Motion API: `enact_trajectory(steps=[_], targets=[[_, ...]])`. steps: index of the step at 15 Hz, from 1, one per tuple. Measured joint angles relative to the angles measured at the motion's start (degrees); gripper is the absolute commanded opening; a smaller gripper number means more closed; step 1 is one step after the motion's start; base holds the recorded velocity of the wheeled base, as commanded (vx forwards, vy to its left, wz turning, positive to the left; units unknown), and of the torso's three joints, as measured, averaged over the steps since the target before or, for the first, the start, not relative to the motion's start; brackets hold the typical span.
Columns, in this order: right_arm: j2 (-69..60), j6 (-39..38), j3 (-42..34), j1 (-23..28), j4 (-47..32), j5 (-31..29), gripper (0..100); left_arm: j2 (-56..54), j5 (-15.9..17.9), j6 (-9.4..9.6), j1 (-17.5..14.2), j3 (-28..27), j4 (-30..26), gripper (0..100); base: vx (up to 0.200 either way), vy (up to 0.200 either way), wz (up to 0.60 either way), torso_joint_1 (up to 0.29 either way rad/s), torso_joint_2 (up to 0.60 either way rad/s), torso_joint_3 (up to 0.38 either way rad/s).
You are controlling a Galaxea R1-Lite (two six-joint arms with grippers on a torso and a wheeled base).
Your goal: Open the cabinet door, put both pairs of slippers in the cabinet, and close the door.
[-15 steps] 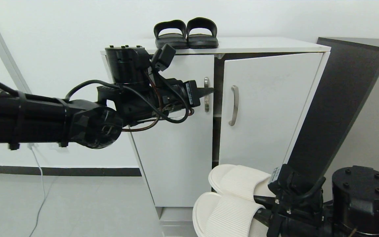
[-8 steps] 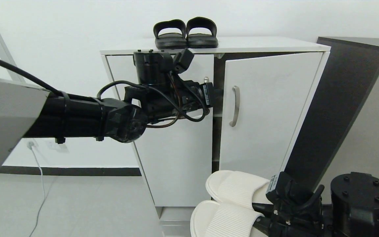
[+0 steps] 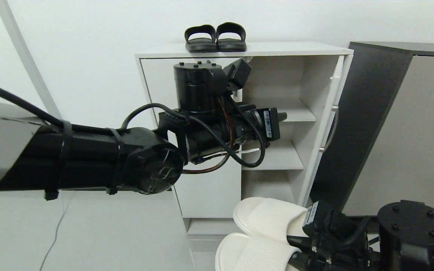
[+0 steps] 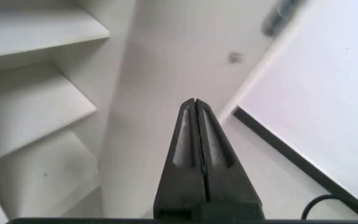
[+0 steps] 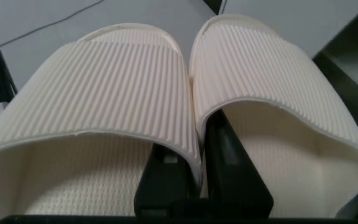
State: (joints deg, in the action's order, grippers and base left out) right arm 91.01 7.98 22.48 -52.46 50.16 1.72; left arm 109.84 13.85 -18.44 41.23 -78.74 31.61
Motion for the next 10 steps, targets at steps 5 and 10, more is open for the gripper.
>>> enact_trajectory(steps=[5,10], targets=[[1.2,-0.2,1.9,3.3,0.1,-1.6,0,-8.1,-2.4,0.00,-0.4,8.0,-0.2,0,0.000,0.000,0.00,0.000,0.00,0.000],[2.4,-0.4,2.7,6.2,0.4,-1.6,0,-30.5,-5.1,0.85,-2.0,27.1,-4.2,0,0.000,0.000,0.00,0.000,0.00,0.000]])
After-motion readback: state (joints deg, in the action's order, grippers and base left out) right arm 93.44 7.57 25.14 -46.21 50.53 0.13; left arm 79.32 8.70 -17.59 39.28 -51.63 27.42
